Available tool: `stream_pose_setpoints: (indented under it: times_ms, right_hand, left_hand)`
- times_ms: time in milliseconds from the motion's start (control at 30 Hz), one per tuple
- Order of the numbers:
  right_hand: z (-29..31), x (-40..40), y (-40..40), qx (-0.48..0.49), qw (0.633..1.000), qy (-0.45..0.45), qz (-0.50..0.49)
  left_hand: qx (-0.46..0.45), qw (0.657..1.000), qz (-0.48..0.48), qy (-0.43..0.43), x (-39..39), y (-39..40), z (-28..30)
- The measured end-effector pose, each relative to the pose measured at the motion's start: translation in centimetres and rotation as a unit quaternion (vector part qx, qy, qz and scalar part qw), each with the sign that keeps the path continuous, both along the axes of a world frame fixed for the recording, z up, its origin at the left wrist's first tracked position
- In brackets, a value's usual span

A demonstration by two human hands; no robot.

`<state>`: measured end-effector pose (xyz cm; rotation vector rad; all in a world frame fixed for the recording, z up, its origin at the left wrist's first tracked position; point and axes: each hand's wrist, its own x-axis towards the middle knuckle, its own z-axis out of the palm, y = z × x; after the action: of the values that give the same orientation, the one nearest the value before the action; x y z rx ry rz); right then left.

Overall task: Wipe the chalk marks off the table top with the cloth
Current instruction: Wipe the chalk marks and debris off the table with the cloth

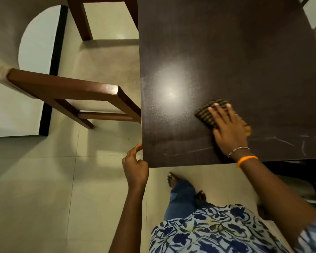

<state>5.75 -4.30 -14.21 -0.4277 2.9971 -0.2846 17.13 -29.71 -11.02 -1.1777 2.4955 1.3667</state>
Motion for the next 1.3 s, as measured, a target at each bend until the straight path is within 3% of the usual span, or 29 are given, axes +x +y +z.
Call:
stream_pose_setpoints:
  times_ms: [100, 200, 433, 533, 600, 867, 967, 1033, 1300]
  right_hand:
    - [0.8, 0.7, 4.1, -0.004, 0.993, -0.030, -0.112]
    - [0.8, 2.1, 1.1, 0.005, 0.990, -0.018, -0.137]
    - [-0.2, 9.6, -15.5, -0.066, 0.988, -0.022, 0.134]
    - [-0.3, 9.0, -15.7, -0.050, 0.973, -0.027, 0.225]
    - [-0.6, 8.1, -13.1, -0.041, 0.972, -0.021, 0.232]
    - [-0.4, 5.6, 3.8, -0.009, 0.999, 0.012, -0.029]
    - [-0.1, 6.8, 3.7, -0.010, 0.989, 0.007, -0.149]
    - [0.0, 7.8, 0.8, -0.023, 0.984, 0.010, -0.179]
    - [0.1, 11.6, -14.4, -0.103, 0.987, -0.077, 0.098]
  left_hand:
    - [0.018, 1.000, -0.005, 0.014, 0.1, 0.2, 0.6]
    - [0.025, 1.000, -0.005, 0.016, 0.3, 0.4, 1.1]
    - [0.071, 0.996, 0.041, 0.017, 1.1, -0.8, 0.6]
    - [0.029, 0.996, 0.087, 0.008, 2.9, -0.9, 0.0]
    - [0.026, 0.995, 0.090, 0.020, 4.2, -0.5, -0.4]
    - [0.005, 0.996, 0.073, 0.049, 4.9, 2.3, -1.1]
    - [-0.002, 0.998, 0.046, 0.050, 5.0, 2.1, -1.0]
    - [-0.004, 0.998, 0.042, 0.051, 4.9, 2.0, -1.1]
    - [-0.047, 0.998, -0.009, 0.038, 4.9, 1.7, -1.2]
